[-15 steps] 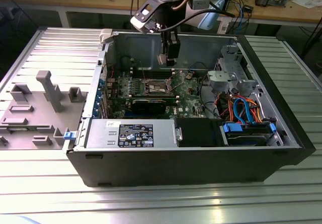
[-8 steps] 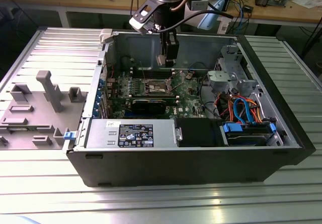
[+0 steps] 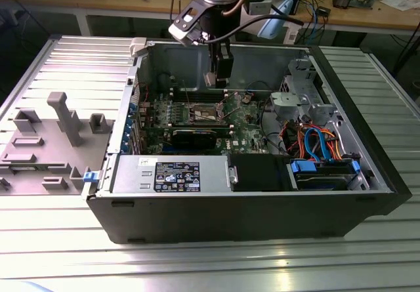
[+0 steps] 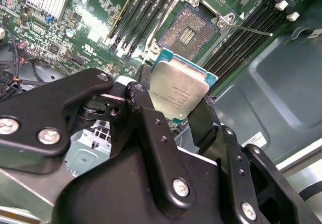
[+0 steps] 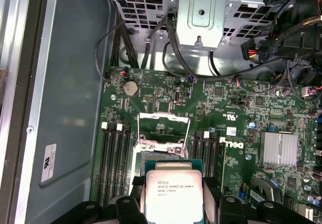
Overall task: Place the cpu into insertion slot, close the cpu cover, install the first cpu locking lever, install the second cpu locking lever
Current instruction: 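Place the cpu into insertion slot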
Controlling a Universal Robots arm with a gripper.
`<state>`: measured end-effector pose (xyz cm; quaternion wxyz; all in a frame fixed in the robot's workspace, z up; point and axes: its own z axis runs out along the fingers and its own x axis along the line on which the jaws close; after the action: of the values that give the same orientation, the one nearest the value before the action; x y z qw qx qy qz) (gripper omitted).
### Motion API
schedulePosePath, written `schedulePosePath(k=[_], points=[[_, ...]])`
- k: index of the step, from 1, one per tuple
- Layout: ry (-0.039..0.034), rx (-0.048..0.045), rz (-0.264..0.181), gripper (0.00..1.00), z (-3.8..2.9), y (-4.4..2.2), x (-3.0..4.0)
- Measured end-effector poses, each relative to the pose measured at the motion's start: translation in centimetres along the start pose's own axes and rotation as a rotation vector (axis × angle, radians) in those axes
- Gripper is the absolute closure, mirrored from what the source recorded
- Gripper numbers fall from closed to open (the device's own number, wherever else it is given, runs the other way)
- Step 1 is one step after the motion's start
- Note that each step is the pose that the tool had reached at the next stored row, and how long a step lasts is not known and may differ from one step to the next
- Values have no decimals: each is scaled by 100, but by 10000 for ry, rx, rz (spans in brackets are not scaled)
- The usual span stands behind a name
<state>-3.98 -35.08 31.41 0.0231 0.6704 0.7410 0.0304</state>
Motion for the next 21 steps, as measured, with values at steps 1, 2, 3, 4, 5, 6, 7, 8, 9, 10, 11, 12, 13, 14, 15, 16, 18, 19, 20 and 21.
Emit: schedulePosePath(k=[1,2,3,4,5,6,7,8,9,10,11,12,13,14,15,16,18,19,20,21], points=[[0,0,0,46,5,0,0],[-1,0,0,46,7,-1,0],[-1,0,0,46,8,-1,0],[0,0,0,46,10,-1,0],[0,-1,0,46,12,-1,0],[0,-1,0,46,14,-1,0],[-1,0,-1,46,49,-4,0],[0,0,0,46,69,-5,0],[0,0,0,46,70,-5,0],[0,0,0,46,71,-5,0],[-1,0,0,46,71,-5,0],[-1,0,0,46,72,-5,0],[0,0,0,46,73,-5,0],[0,0,0,46,73,-6,0],[-1,0,0,46,74,-6,0],[0,0,0,46,74,-6,0],[-1,0,0,46,76,-6,0],[0,-1,0,46,78,-6,0],[1,-2,6,46,89,-6,0],[-36,-3,446,46,129,-12,1]])
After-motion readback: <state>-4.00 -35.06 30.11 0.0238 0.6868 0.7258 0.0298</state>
